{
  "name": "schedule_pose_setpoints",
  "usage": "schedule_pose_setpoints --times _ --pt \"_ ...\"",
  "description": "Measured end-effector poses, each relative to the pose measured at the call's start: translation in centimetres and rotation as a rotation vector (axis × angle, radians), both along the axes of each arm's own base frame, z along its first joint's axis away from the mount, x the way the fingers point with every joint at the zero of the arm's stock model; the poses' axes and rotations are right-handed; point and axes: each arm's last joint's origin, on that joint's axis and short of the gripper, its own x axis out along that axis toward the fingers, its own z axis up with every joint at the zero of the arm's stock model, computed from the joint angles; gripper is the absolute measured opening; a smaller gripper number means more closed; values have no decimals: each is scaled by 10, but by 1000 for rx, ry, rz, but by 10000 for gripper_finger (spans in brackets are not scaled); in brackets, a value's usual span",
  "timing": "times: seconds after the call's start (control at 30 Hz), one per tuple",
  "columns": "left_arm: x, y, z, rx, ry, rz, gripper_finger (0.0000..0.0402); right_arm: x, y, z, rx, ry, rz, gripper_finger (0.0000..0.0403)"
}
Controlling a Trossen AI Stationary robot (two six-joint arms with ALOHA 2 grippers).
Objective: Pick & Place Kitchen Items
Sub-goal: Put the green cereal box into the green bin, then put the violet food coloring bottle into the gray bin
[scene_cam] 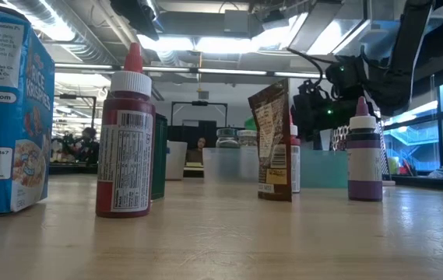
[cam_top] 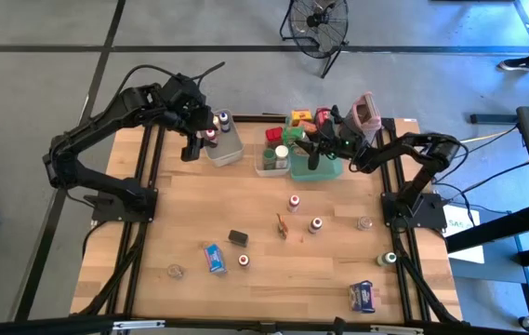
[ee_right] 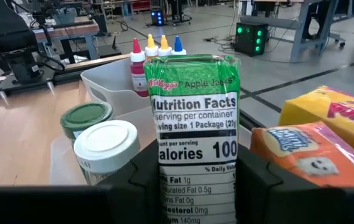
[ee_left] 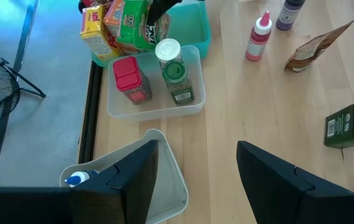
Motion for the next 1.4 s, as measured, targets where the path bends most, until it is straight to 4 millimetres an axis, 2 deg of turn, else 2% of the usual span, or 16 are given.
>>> schedule_pose_setpoints --times 0.43,0.93,1.27,1.4 --pt "0 0 0 7 1 -8 212 -1 -1 -5 26 45 -48 164" --pt "1 0 1 19 -6 -16 212 -1 -1 -4 37 32 -50 240" --pt "1 0 1 8 -7 -5 212 1 -1 6 -23 -58 -48 245" --pt "0 0 0 -1 -7 5 212 1 0 13 -68 -118 11 245"
